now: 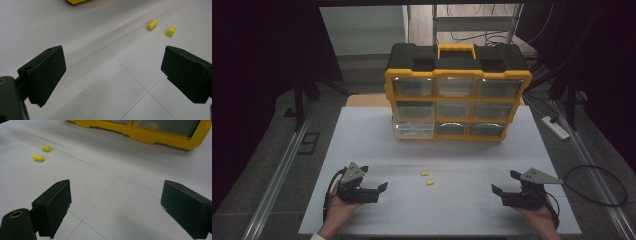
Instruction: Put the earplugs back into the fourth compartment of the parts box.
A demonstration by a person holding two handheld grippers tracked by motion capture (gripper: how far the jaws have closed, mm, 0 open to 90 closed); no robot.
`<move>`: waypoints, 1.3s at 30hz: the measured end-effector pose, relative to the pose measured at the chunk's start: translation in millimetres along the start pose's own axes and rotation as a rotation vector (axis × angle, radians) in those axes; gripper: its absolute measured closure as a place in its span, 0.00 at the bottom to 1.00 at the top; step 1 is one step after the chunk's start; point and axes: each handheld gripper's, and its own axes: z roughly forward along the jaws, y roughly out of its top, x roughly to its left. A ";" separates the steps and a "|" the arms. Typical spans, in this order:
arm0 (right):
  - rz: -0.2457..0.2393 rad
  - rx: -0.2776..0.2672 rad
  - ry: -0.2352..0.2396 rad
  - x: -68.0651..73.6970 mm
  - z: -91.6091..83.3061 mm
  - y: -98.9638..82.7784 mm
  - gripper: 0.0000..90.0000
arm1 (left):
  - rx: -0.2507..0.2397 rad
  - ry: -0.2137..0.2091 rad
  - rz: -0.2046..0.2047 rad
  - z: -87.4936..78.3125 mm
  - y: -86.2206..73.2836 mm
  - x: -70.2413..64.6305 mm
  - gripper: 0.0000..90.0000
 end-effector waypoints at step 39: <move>-0.015 0.020 0.003 5.8 0.2 0.3 0.13 | -0.006 -0.067 0.055 -9.4 44.7 -24.4 0.09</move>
